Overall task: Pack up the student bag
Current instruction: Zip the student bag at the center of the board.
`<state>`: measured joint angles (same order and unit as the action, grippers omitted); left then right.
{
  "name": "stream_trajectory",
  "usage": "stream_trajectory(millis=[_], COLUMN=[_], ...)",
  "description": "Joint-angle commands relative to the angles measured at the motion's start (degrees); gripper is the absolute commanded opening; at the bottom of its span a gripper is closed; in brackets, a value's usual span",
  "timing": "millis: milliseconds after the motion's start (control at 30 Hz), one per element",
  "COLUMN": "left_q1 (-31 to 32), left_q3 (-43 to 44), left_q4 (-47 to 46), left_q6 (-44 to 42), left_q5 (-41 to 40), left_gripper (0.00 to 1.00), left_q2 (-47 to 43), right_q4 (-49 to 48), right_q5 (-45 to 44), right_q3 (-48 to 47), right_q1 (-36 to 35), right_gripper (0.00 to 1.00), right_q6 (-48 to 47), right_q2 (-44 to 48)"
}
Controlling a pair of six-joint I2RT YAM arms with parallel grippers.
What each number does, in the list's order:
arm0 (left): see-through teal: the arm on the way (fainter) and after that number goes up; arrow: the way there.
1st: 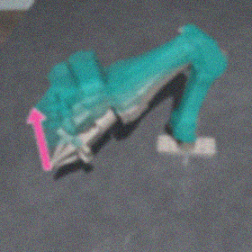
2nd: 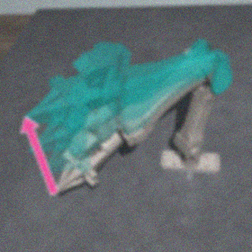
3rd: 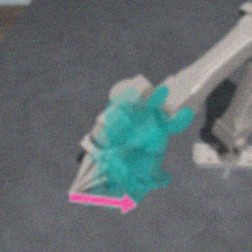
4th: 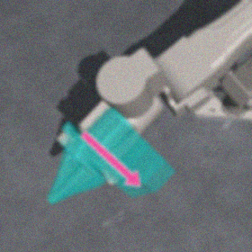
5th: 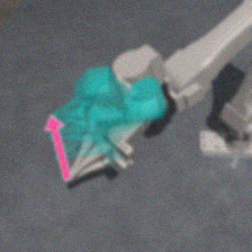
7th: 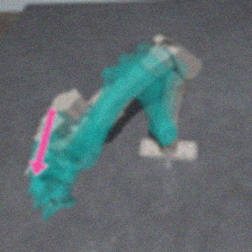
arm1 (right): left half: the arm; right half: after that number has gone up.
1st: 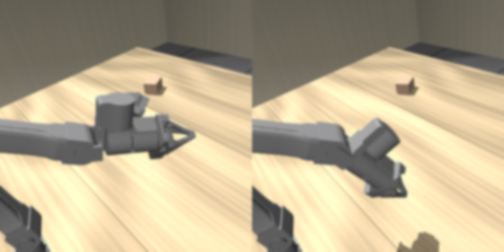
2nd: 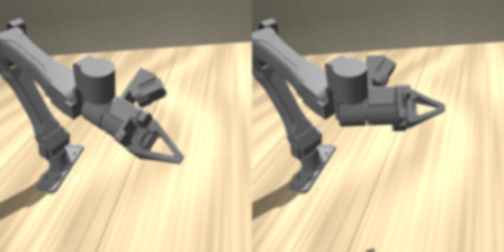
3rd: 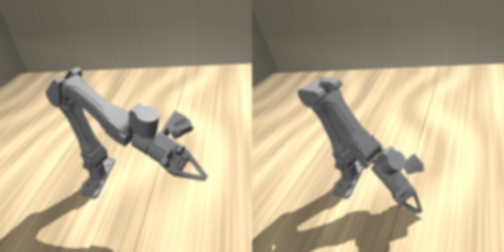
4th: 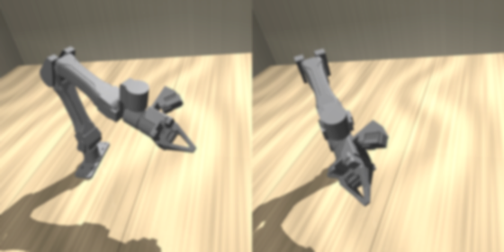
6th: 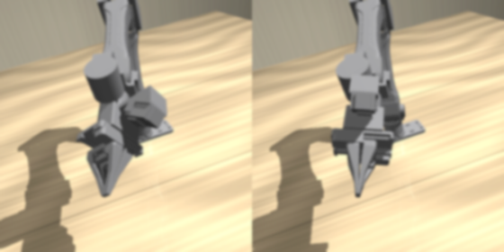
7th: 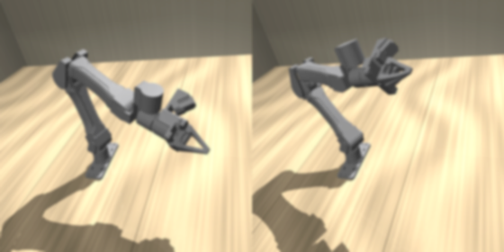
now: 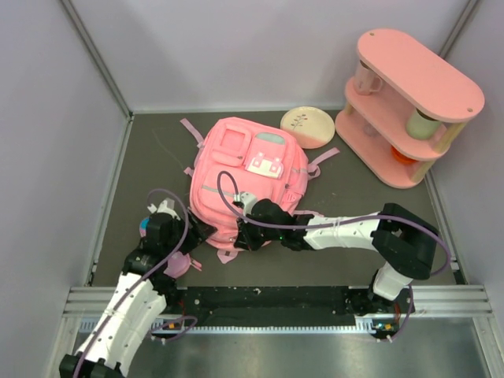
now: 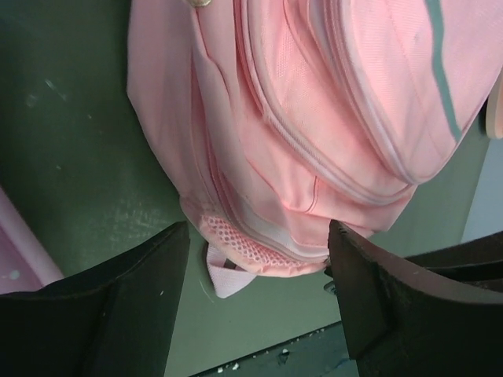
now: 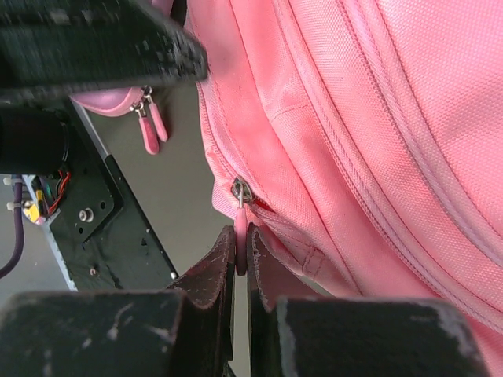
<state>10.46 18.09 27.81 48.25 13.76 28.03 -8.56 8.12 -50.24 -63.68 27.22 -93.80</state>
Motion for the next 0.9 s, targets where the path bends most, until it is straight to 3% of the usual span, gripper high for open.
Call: stream_trajectory(millis=[0,67,267,367,400,467,500,533,867], left_q1=[10.17,16.75,22.06,22.06,22.06,22.06,22.06,22.06,21.53], left_q3=[-0.43,0.37,0.02,-0.68,-0.60,-0.51,-0.33,-0.25,0.90], left_q4=[-6.02,-8.03,-15.75,-17.79,-17.88,-17.62,-16.75,-15.87,-2.15], left_q6=[6.14,8.61,12.13,12.40,12.40,11.78,11.69,11.26,9.85], left_q5=[-7.05,-10.58,-16.04,-16.74,-17.18,-18.76,-19.81,-21.30,-32.04], left_gripper=[0.75,0.74,0.66,0.50,0.38,0.25,0.16,0.00,0.00], left_q2=[1.31,3.68,12.57,13.71,14.33,14.68,14.86,14.77,3.53], right_q4=[-2.25,-3.04,-3.05,-3.13,-3.13,-3.13,-2.52,-2.00,3.45], right_q5=[-1.18,-1.18,-1.26,-1.09,-1.00,-1.09,-1.26,-1.61,-6.36], right_q3=[0.40,1.19,2.51,3.30,3.65,4.27,4.71,4.97,11.65], right_q1=[0.57,0.49,0.49,0.57,0.49,0.49,0.49,0.49,5.76], right_gripper=[0.00,0.00,0.00,0.00,0.00,0.00,0.00,0.00,0.00], right_q6=[-0.07,0.20,0.03,0.20,0.11,-0.06,-0.06,-0.33,-0.41], right_q2=[2.83,3.27,4.24,4.76,4.94,5.38,5.47,5.64,11.53])
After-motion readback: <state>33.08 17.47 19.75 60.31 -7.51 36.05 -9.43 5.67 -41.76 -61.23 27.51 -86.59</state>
